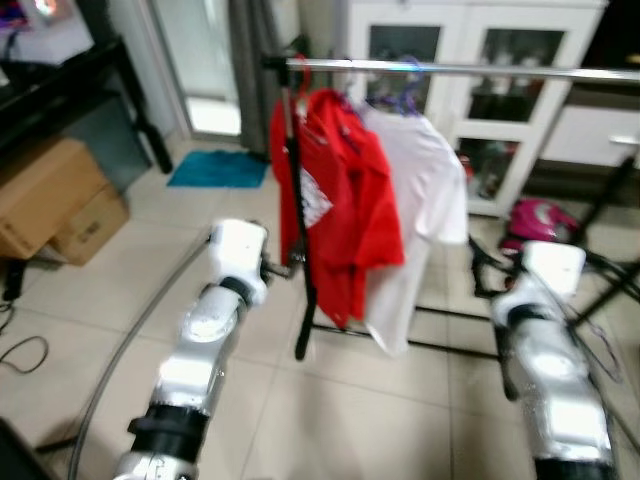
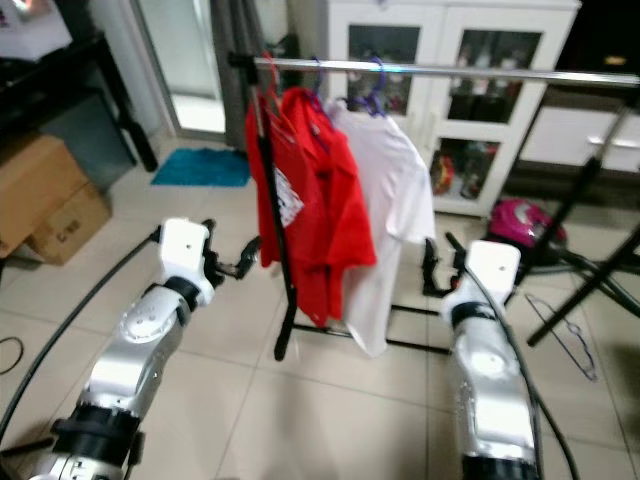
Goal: Hang hanger
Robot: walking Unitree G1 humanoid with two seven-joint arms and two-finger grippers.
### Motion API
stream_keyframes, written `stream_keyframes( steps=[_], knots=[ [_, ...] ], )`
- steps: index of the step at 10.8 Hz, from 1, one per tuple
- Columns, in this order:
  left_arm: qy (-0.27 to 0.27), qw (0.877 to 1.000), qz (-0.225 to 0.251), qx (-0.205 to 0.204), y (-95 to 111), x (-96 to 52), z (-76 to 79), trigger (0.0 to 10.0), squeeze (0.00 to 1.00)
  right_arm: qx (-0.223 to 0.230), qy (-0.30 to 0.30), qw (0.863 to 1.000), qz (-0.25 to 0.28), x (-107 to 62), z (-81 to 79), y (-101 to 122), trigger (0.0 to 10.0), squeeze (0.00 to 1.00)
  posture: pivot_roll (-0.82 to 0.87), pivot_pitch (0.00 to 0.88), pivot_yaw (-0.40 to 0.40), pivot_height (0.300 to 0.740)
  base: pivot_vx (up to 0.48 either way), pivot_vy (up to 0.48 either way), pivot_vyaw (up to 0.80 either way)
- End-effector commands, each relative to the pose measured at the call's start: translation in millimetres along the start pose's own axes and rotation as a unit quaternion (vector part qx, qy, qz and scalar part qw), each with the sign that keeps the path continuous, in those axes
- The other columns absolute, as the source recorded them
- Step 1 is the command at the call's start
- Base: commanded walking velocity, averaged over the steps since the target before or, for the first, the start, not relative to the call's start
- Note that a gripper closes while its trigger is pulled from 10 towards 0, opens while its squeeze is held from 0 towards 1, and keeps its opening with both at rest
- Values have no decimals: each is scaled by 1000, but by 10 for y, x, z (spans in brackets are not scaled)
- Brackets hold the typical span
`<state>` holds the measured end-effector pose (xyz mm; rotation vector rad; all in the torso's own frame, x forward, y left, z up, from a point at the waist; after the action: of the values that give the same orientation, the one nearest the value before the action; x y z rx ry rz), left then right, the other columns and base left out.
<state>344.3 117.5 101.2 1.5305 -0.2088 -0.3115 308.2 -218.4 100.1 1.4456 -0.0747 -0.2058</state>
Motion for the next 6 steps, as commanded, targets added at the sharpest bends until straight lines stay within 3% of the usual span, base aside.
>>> stream_keyframes(
  steps=[1,6],
  knots=[
    [18,1000,3,9,29,-43,-142,10000,1000,-4,28,1000,12,39,-175,59,10000,0,-5,0,20,740,337,0,0],
    [8,1000,3,10,58,-17,-95,10000,1000,-5,27,1000,12,49,-187,56,10000,0,-9,0,25,740,337,0,0]
  ],
)
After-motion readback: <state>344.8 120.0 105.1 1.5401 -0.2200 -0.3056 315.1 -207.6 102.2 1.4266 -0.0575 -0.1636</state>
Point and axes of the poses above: a point about 5 cm out from each wrist's last joint towards the gripper, its own x axis pointing out of the wrist towards the gripper, its own y axis along the axis of the wrist's last joint, z = x × y, the point moved 4 cm from there along x, pointing out of the wrist towards the gripper, and after that the axes turned 6 degrees about -x, right-handed, at the moved point
